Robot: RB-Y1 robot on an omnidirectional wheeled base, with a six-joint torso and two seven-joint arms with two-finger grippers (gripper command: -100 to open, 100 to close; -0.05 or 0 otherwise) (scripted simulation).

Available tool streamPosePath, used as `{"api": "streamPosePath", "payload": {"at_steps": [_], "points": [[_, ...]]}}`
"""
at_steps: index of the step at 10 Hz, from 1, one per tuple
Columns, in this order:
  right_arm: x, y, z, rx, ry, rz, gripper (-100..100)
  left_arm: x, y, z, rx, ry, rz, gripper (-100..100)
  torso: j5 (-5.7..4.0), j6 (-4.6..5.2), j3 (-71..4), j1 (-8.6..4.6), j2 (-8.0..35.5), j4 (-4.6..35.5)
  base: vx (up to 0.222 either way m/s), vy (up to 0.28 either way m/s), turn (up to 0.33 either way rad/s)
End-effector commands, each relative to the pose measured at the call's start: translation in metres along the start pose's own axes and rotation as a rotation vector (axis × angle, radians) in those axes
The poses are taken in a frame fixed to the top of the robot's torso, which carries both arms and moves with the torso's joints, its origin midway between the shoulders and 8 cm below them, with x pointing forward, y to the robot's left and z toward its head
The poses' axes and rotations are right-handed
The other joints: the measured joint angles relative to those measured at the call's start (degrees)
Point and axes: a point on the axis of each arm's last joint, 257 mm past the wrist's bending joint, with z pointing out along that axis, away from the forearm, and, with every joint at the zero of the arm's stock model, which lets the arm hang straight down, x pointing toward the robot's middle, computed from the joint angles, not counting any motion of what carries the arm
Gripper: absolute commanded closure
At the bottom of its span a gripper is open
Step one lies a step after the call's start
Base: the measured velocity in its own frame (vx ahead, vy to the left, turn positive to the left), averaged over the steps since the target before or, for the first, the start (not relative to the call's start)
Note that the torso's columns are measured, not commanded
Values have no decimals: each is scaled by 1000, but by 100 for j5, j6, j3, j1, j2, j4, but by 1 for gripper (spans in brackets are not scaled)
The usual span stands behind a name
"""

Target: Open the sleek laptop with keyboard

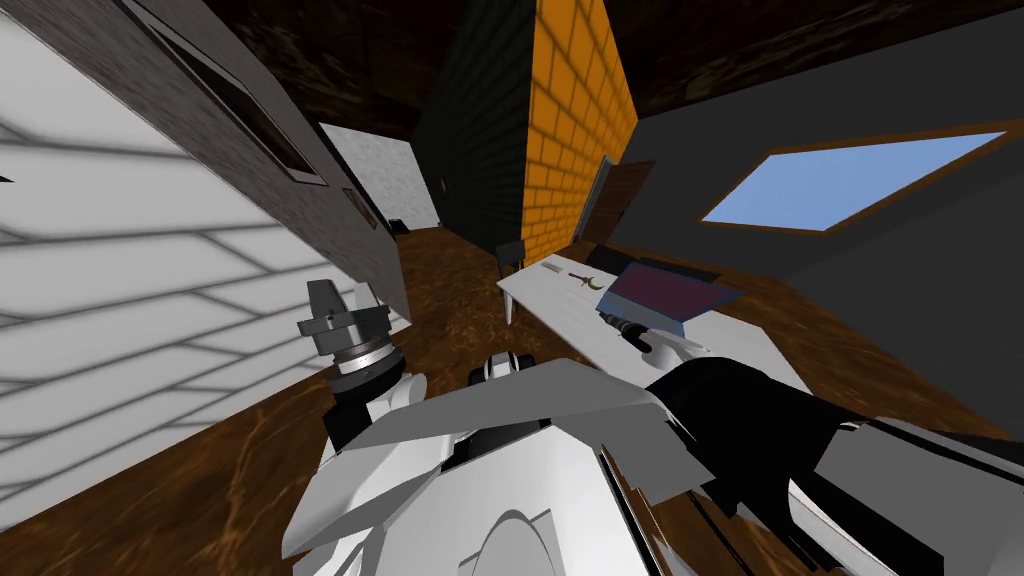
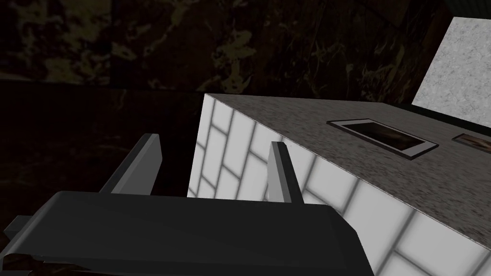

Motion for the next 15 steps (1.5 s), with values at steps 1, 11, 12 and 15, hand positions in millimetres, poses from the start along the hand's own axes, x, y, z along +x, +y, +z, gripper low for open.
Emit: {"api": "streamPosePath", "payload": {"at_steps": [1, 11, 12, 15], "points": [[-3, -50, -3, 113, -5, -65, -100, 0, 0, 0, 0, 0, 0, 0, -2, 3, 10, -2, 15, 4, 36, 3, 256], [-46, -243, -73, 579, -32, -349, -100, 0, 0, 0, 0, 0, 0, 0, -1, 3, 5, -1, 7, 2, 53, -17, 224], [-46, -243, -73, 579, -32, -349, -100, 0, 0, 0, 0, 0, 0, 0, 0, -6, 3, -2, 5, 2, 43, -33, 154], [-64, -298, -114, 730, -40, -457, -100, 0, 0, 0, 0, 0, 0, 0, -1, -8, -2, -6, -4, 0, 59, -56, 236]]}}
